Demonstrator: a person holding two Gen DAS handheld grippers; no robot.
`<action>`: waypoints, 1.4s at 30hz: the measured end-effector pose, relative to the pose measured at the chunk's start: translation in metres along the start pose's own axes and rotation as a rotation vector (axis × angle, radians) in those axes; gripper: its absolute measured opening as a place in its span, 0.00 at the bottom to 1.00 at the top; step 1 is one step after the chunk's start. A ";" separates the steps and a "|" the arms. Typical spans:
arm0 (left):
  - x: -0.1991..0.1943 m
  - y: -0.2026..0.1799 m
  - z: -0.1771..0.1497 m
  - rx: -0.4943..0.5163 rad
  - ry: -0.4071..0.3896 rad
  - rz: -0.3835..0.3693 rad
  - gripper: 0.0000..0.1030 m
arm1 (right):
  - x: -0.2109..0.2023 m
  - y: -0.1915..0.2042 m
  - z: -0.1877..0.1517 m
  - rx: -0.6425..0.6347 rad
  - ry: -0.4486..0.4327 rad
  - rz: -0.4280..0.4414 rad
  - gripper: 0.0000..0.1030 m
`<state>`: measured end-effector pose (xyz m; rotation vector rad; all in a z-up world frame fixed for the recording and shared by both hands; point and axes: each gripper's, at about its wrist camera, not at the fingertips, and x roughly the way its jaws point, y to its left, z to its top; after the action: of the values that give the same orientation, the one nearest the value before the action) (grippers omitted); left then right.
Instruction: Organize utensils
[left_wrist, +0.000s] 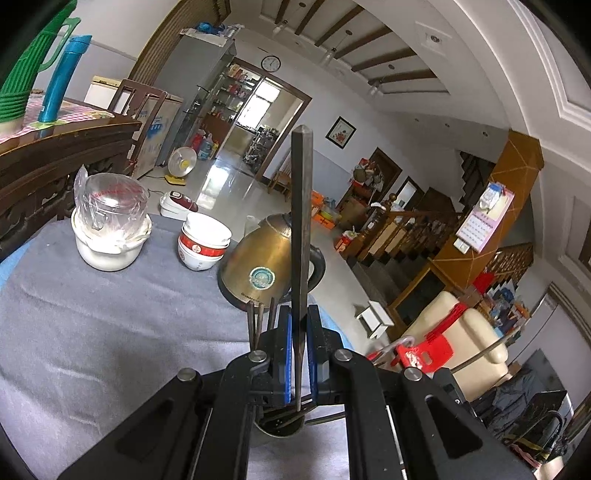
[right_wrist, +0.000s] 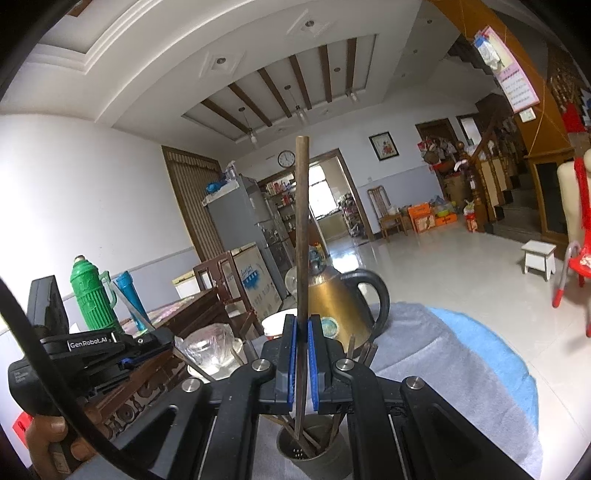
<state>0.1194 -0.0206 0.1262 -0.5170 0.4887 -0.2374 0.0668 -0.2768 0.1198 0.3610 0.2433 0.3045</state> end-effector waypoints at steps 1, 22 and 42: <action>0.001 0.000 -0.001 0.005 0.003 0.004 0.07 | 0.002 0.000 -0.003 -0.002 0.005 -0.003 0.06; 0.062 -0.001 -0.042 0.156 0.200 0.109 0.07 | 0.065 -0.005 -0.067 -0.093 0.223 -0.029 0.06; 0.009 0.010 -0.030 0.135 0.206 0.162 0.54 | 0.033 0.002 -0.045 -0.125 0.213 -0.108 0.73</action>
<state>0.1128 -0.0274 0.0949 -0.3202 0.7062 -0.1678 0.0843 -0.2505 0.0736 0.1912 0.4498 0.2501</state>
